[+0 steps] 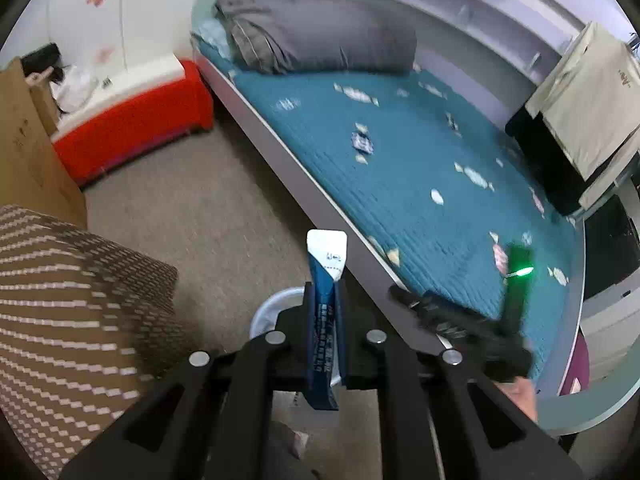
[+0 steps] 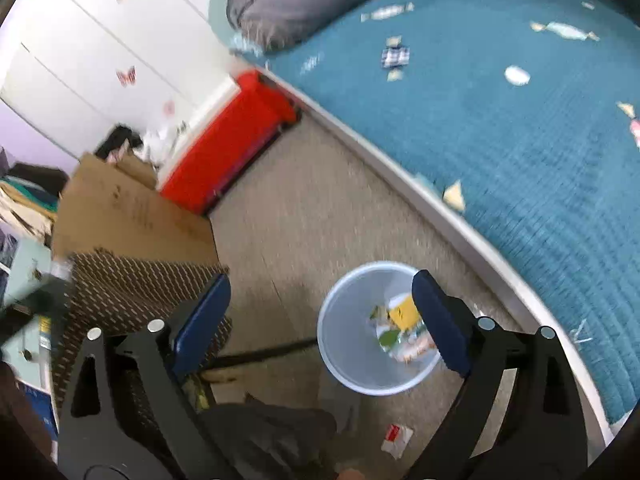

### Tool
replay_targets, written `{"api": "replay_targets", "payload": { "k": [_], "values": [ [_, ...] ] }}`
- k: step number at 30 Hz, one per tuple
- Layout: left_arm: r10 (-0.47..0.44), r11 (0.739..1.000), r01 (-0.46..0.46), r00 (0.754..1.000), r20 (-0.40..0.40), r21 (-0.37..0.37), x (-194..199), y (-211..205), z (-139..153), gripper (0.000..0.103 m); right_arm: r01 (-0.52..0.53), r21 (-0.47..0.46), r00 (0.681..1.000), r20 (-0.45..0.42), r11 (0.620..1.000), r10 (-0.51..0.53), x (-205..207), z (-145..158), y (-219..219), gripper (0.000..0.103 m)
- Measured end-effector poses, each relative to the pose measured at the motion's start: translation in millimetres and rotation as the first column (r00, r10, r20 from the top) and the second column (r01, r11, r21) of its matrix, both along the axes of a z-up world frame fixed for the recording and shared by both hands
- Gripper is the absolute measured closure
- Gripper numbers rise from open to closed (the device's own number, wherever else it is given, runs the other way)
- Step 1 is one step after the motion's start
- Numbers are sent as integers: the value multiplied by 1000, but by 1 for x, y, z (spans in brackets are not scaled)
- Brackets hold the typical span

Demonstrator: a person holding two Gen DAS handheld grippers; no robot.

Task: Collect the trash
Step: 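Open both tools over the wastebasket to drop the bag and tube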

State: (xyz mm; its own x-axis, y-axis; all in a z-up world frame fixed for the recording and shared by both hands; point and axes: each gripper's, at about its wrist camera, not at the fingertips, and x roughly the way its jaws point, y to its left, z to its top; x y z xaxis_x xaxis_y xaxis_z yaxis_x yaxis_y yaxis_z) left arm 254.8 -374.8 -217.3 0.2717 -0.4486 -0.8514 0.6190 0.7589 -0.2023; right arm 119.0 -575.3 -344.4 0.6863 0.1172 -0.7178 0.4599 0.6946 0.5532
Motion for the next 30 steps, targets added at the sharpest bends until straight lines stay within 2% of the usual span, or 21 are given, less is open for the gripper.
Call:
{"api": "replay_targets", "payload": {
  "k": [3,6,7,8,9,10,12,15,19,23,30],
  "values": [
    [-22,999,24,998,-61,31,2,-19,-22,93,7,-11,999,38,1000,-7,-6,18,-5,12],
    [-38,997,44,996,-78,64,3,-35,-37,93,10,-18,998,64,1000,-8,-8,30,-6,12],
    [-41,996,47,996,-79,78,3,-39,-41,87,12,-19,998,68,1000,-11,-9,32,-6,12],
    [-41,995,48,996,-80,91,5,-42,-44,62,16,-20,997,72,1000,-15,-10,34,-6,12],
    [-24,994,32,997,-73,107,9,-44,-48,41,18,-19,997,75,1000,-17,-12,35,-5,12],
    [-3,993,9,998,-57,114,12,-46,-49,9,18,-18,997,77,1000,-17,-13,36,-4,11],
    [22,994,-18,999,-33,110,15,-46,-45,7,18,-20,997,74,1000,-17,-12,39,0,10],
    [31,991,-26,999,-43,129,17,-43,-41,7,21,-24,997,72,999,-20,-12,42,3,6],
    [47,993,-45,999,-15,107,13,-33,-25,7,39,-35,998,54,999,-37,-11,49,10,6],
    [64,995,-67,997,33,76,3,-17,-3,7,19,-82,999,49,996,-15,-6,68,25,6],
    [91,995,-96,986,142,26,-15,21,44,7,-48,-152,994,91,987,62,0,117,69,6]
  ]
}}
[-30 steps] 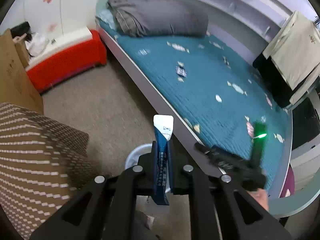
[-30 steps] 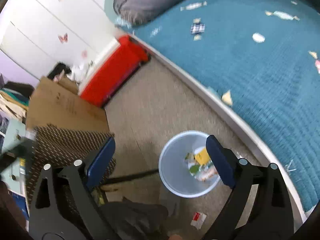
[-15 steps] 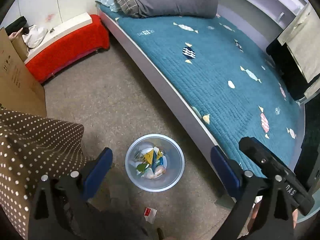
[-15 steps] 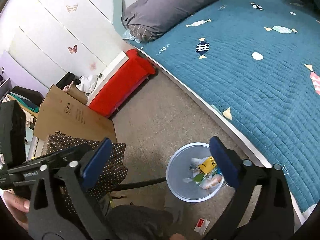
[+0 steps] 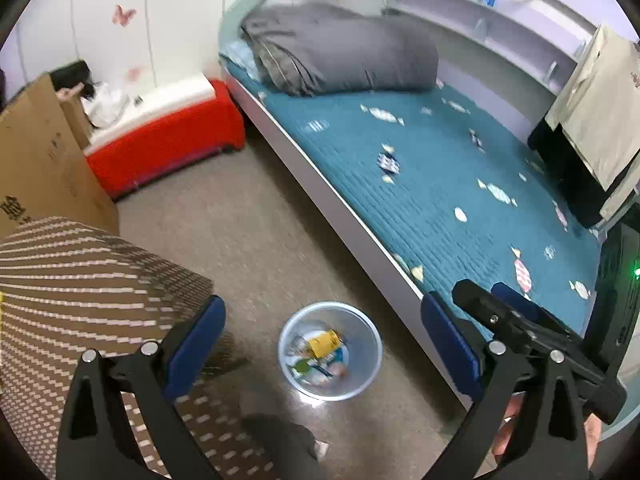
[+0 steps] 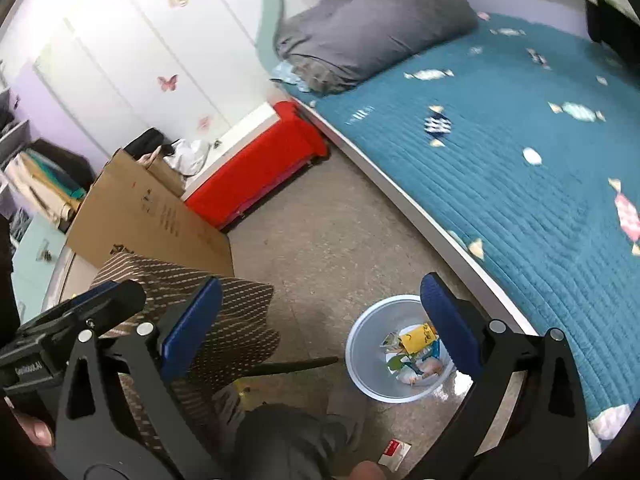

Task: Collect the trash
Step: 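Open both tools over the wastebasket to drop the bag and tube, then move both tools back over the table toward the snack wrappers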

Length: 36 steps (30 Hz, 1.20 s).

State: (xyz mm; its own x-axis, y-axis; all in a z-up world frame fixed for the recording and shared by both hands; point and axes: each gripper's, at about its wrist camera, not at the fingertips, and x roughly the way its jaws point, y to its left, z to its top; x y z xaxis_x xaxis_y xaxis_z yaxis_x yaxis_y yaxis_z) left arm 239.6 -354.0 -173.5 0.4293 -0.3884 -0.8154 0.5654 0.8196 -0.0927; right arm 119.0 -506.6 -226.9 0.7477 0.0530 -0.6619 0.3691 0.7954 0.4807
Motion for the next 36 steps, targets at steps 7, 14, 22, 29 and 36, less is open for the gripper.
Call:
{"api": "replay_targets", "payload": {
  "k": [7,14,22,29,36],
  "values": [
    [53,998,-48,994,100,-51,-17,62,44,7,-77,-58,996,37,995,79,13,43,53,6],
    [125,990,-112,979,163,-85,-27,135,73,7,-168,-113,982,69,979,176,29,77,117,6],
    [253,966,-237,951,181,-103,-29,225,83,7,-286,-149,949,88,946,301,50,104,187,6],
    [354,935,-338,917,187,-109,-29,298,76,7,-386,-186,912,71,904,404,62,110,243,6],
    [462,886,-448,875,148,-117,-22,379,54,7,-491,-207,863,15,846,504,76,99,292,6]
  ]
}}
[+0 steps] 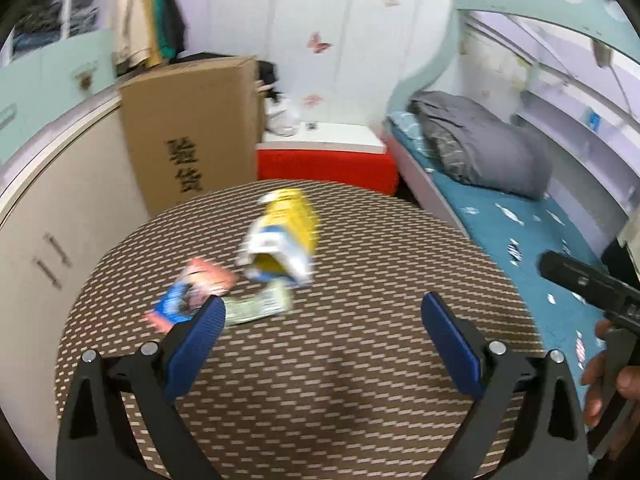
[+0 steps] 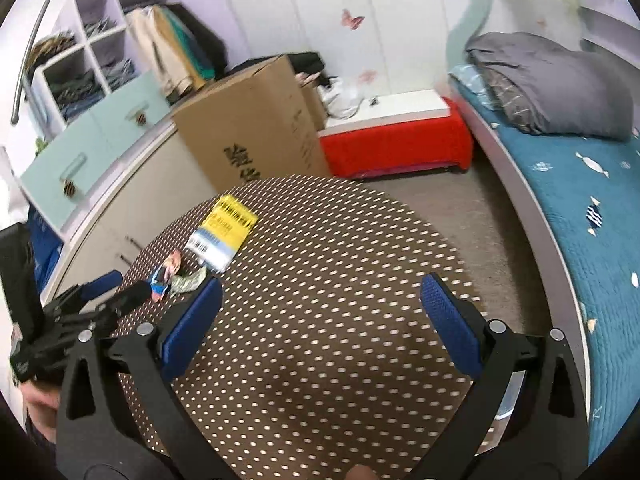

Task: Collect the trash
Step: 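Move both tools back over the table toward the snack wrappers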

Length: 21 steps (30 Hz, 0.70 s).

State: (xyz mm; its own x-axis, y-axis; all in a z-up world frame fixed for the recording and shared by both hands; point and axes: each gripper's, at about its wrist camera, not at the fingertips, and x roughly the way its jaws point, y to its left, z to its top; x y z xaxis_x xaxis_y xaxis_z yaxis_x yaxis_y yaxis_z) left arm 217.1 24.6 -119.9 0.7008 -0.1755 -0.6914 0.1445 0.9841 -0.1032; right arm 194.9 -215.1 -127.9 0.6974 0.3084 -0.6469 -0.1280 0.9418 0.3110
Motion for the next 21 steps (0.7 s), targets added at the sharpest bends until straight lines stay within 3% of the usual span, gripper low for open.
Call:
{"api": "replay_targets", "payload": {
  "k": [9,16,19,21],
  "values": [
    [144,989,-143,989,-25,49,26,87,-35,7,-105,-43,994,-45,994,103,10,-14,44,6],
    [131,978,-122,990,-43,167,52,105,-63,7,-203,-85,978,-74,976,196,19,-21,83,6],
    [86,984,-75,994,-61,161,58,107,-70,7,-251,-106,966,-90,962,242,22,-26,98,6],
    [42,984,-26,995,-91,174,65,103,-76,27,-298,-128,952,-112,946,284,26,-32,111,6]
  ]
}}
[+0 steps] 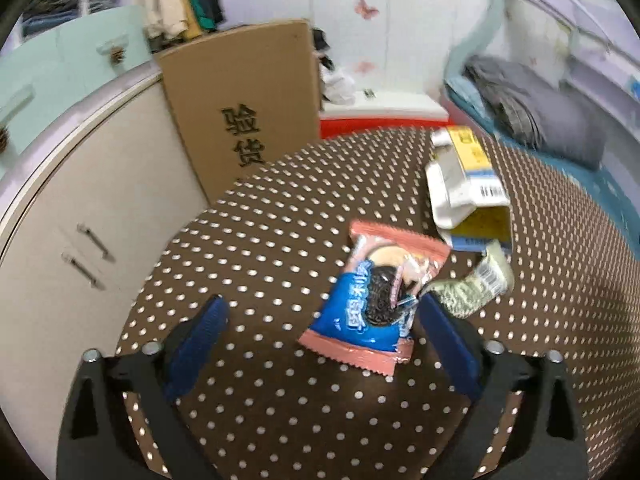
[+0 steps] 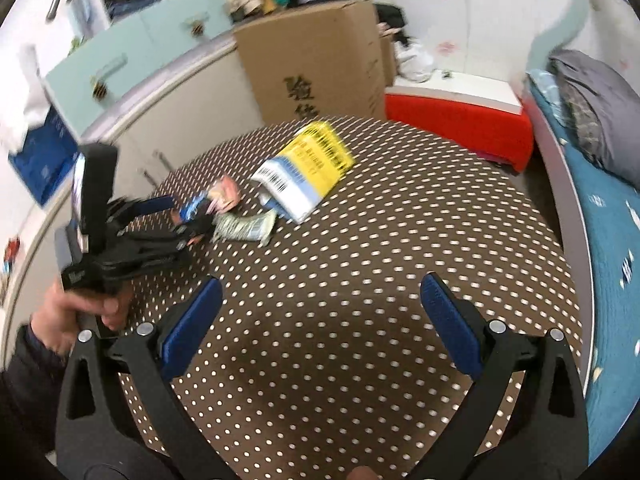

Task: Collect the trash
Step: 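Move both tools back over the table toward the snack wrappers, then grasp the green wrapper with the right tool while the left tool grasps the blue-pink snack bag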

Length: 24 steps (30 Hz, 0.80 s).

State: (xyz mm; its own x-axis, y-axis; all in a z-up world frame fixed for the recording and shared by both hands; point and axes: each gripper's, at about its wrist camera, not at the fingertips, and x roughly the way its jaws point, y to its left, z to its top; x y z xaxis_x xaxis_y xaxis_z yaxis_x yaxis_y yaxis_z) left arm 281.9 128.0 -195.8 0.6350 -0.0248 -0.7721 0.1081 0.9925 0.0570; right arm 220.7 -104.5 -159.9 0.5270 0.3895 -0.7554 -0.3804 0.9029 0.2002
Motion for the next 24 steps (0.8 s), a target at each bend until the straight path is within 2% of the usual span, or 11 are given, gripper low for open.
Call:
{"api": "replay_targets", "payload": {
  "k": [1,2,5,9,12,14,16,19,21,24],
  "values": [
    [-36,999,36,999,-26,-25,3,-2,-3,41,-20,-10,1000,-4,1000,19,1,-3,6,6],
    [-44,999,44,999,-20,-30,4,-2,-1,55,-46,-21,999,-11,999,46,4,-7,14,6],
    [-60,998,60,998,-13,-22,0,-2,2,63,-116,-52,993,-24,992,115,10,-19,35,6],
    [-10,998,9,1000,-12,-55,-16,10,4,64,-216,-74,976,-6,974,216,22,-29,63,6],
    [29,997,-30,1000,-11,-72,-29,23,4,65,-323,-51,945,34,945,325,27,-25,85,6],
    [64,994,-65,998,-13,-85,-38,33,3,65,-389,-90,918,52,917,394,30,-24,103,7],
    [93,991,-94,996,-15,-94,-46,41,2,65,-445,-146,888,58,883,457,37,-28,121,11],
    [119,988,-119,993,-15,-102,-52,50,0,65,-498,-191,860,17,846,510,50,-41,133,18],
    [126,987,-127,992,-14,-100,-56,52,0,64,-510,-229,854,-20,829,520,58,-51,136,25],
    [132,986,-133,991,-14,-103,-53,52,0,63,-512,-215,853,-12,831,522,65,-55,131,31]
  ]
}}
